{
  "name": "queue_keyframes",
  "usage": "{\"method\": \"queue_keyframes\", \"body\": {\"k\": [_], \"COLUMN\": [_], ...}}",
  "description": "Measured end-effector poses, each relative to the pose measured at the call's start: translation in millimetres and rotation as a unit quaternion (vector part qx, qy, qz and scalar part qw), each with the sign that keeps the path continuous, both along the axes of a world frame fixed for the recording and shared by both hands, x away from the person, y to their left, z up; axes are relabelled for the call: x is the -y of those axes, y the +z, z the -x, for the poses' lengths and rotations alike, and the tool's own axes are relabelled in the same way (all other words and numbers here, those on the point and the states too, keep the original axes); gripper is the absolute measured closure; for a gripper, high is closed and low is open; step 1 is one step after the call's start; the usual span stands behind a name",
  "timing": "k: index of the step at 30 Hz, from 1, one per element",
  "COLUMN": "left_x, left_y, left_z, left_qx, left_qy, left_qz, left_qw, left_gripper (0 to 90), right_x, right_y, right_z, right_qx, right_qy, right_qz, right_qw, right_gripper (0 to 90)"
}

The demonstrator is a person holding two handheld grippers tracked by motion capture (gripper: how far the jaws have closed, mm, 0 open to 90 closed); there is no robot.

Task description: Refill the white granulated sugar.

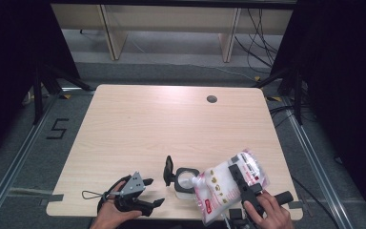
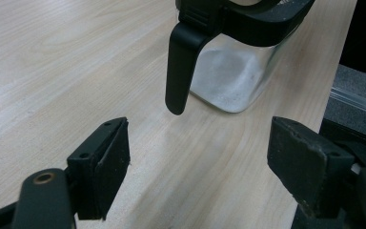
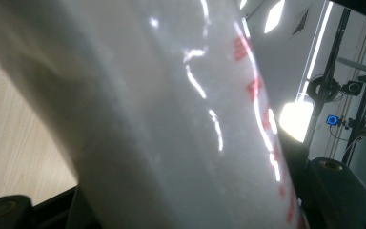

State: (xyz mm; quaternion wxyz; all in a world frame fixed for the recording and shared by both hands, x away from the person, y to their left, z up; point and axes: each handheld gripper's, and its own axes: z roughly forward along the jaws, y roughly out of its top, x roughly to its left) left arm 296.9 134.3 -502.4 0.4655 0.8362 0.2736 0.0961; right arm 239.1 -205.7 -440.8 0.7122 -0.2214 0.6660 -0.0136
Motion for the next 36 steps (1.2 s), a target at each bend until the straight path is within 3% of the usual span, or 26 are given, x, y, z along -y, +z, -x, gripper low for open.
{"method": "queue_keyframes", "body": {"k": [10,12,15,17,18,22,23,27,28,30,36], "left_x": [-0.4,-0.3,-1.4,-1.0,-1.8,-0.6,0.7,0.7,-0.4,0.1,-0.6], "left_y": [0.4,0.5,1.0,0.7,1.1,1.0,-0.2,-0.1,0.4,0.0,0.4], "left_z": [-0.4,-0.2,-1.7,-0.4,-1.8,-1.7,-0.4,-0.8,-1.1,-1.3,-3.3], "left_qx": [0.001,0.001,0.011,0.004,0.012,0.01,0.0,0.002,0.003,-0.001,0.01], "left_qy": [0.002,0.002,-0.009,0.0,-0.009,-0.006,0.001,0.002,0.002,0.002,-0.01], "left_qz": [-0.002,-0.004,-0.009,-0.004,-0.009,-0.009,0.002,0.002,-0.007,-0.001,-0.009], "left_qw": [1.0,1.0,0.9999,1.0,0.9999,0.9999,1.0,1.0,1.0,1.0,0.9999], "left_gripper": [22.0,22.0,22.1,22.1,22.1,22.1,22.1,22.1,22.1,22.1,22.1], "right_x": [0.8,0.2,0.2,0.2,0.2,0.5,0.6,0.8,0.7,0.5,-0.1], "right_y": [-1.1,0.8,0.1,0.0,-0.1,-0.7,-0.8,-0.1,-0.5,-0.3,1.1], "right_z": [0.2,0.5,0.1,0.0,-0.1,0.1,0.1,0.3,0.0,0.5,1.2], "right_qx": [-0.002,0.004,0.002,0.001,0.001,0.0,0.001,0.002,-0.001,0.002,0.005], "right_qy": [-0.002,0.0,0.002,0.002,0.002,0.001,0.002,0.0,0.002,0.002,0.004], "right_qz": [-0.007,0.004,-0.006,-0.006,-0.006,-0.006,-0.005,-0.003,-0.009,-0.007,0.001], "right_qw": [1.0,1.0,1.0,1.0,1.0,1.0,1.0,1.0,1.0,1.0,1.0], "right_gripper": [46.2,46.2,46.3,46.3,46.3,46.4,46.4,46.4,46.4,46.5,46.5]}}
